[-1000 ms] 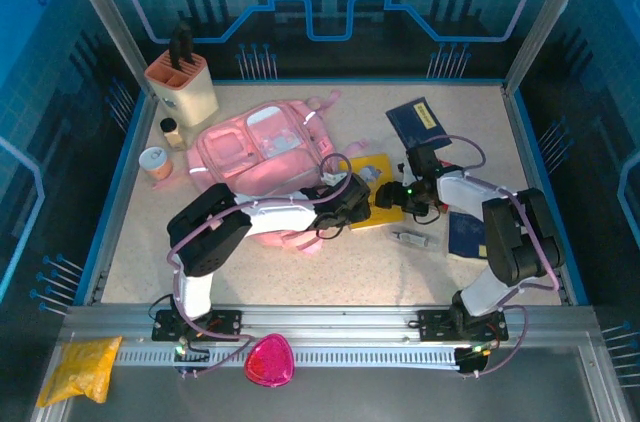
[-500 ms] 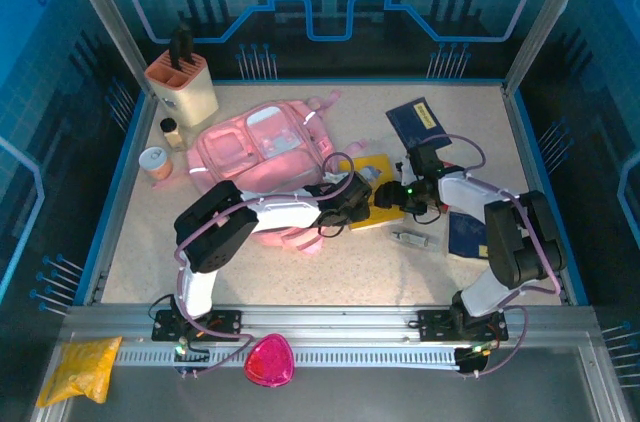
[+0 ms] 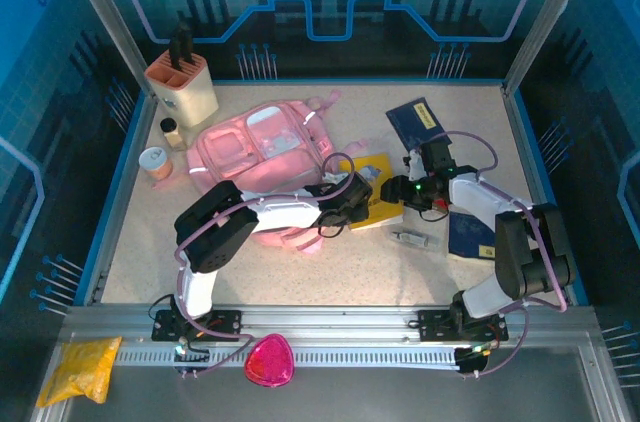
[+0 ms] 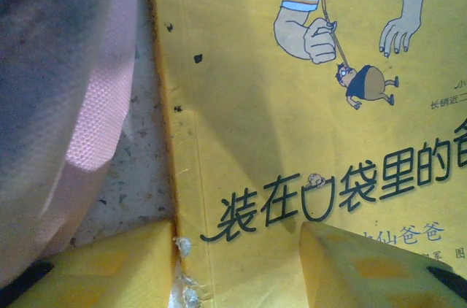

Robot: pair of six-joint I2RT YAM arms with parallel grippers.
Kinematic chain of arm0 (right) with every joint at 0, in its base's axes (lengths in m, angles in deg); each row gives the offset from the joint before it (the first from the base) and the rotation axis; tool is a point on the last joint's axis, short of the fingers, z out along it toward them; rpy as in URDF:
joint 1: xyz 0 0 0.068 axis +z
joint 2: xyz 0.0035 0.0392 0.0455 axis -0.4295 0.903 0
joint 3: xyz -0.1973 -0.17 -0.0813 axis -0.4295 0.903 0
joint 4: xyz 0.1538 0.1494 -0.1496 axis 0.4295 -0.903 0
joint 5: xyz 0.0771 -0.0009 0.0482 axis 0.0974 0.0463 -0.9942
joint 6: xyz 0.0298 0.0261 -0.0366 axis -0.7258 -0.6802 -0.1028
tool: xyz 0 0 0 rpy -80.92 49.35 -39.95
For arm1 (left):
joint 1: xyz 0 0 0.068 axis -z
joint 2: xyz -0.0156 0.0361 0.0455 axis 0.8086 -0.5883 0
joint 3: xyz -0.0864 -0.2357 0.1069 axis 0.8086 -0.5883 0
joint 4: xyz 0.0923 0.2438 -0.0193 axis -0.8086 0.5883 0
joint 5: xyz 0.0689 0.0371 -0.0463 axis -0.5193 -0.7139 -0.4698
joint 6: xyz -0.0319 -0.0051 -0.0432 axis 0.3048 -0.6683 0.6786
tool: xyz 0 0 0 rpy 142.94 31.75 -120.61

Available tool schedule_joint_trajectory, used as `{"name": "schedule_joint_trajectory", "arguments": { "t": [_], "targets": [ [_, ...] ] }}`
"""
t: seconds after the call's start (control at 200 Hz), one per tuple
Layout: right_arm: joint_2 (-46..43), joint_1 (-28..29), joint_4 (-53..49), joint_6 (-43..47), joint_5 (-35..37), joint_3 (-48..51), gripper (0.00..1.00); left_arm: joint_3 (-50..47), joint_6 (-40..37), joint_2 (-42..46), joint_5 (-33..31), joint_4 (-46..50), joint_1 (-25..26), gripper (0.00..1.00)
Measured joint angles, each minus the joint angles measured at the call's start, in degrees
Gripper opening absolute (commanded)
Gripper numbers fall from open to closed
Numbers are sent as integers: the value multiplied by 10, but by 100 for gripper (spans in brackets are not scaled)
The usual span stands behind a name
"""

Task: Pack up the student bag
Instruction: Pick up the book from the center of the table.

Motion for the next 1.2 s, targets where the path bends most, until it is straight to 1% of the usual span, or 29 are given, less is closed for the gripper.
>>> {"name": "schedule_joint_trajectory", "arguments": {
  "t": [0.235, 0.555, 0.815, 0.911, 1.201],
  "targets": [
    [15, 0, -1, 0, 11, 0, 62, 3, 0, -2, -2, 4, 0, 48],
    [55, 0, 7, -9, 47, 7, 68, 3, 0, -2, -2, 5, 0, 48],
    [55, 0, 6, -9, 46, 7, 61, 3, 0, -2, -3, 5, 0, 47],
    [55, 0, 5, -11, 44, 6, 60, 3, 0, -2, -3, 5, 0, 47],
    [37, 1, -3, -11, 15, 4, 53, 3, -1, -2, -3, 7, 0, 47]
  ]
}}
